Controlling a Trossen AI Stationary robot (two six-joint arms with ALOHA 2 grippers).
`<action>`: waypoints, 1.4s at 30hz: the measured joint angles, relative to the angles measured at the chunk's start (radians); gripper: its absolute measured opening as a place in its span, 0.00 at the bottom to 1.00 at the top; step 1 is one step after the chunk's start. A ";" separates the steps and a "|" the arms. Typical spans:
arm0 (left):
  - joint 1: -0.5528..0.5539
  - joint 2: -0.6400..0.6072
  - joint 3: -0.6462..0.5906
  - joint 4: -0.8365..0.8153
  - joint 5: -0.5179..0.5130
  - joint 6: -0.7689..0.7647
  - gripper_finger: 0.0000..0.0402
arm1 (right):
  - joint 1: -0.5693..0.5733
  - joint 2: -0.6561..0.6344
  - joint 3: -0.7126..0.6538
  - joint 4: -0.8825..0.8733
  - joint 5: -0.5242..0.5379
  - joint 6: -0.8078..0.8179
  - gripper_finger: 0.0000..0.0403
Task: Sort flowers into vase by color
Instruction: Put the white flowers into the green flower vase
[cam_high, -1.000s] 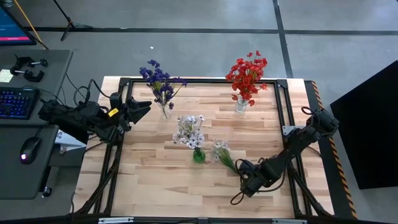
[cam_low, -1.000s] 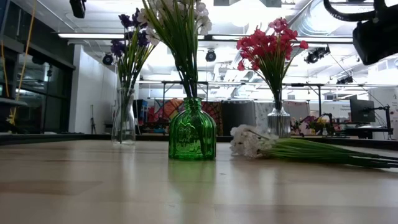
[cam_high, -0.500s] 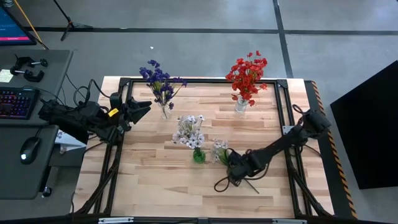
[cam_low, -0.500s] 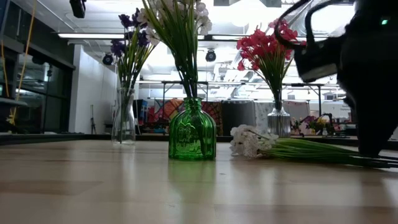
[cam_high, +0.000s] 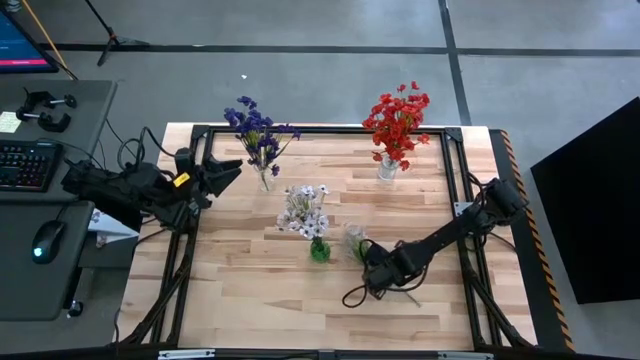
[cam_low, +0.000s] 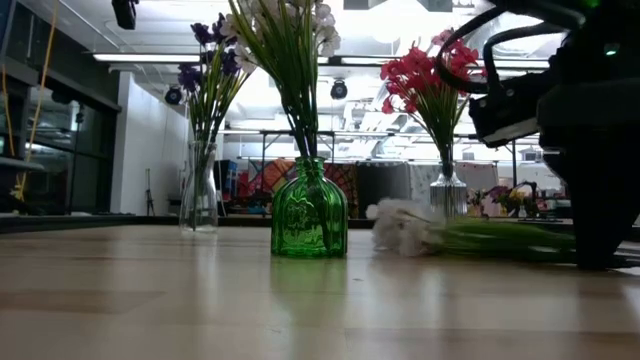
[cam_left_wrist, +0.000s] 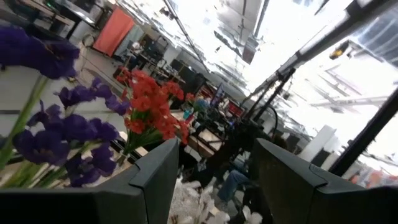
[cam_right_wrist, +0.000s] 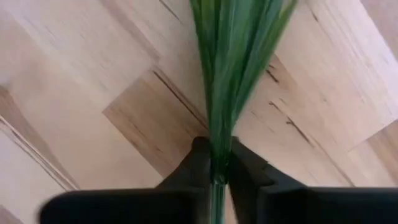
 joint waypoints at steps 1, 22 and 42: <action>0.000 -0.002 0.000 0.008 -0.010 0.000 0.49 | 0.001 -0.012 -0.002 -0.009 -0.003 -0.008 0.07; 0.000 -0.025 0.001 0.057 -0.039 -0.009 0.49 | 0.041 -0.406 -0.007 0.289 0.983 0.053 0.00; 0.000 -0.023 0.001 0.114 -0.039 0.011 0.49 | -0.035 -0.140 -0.385 2.060 0.798 -0.884 0.00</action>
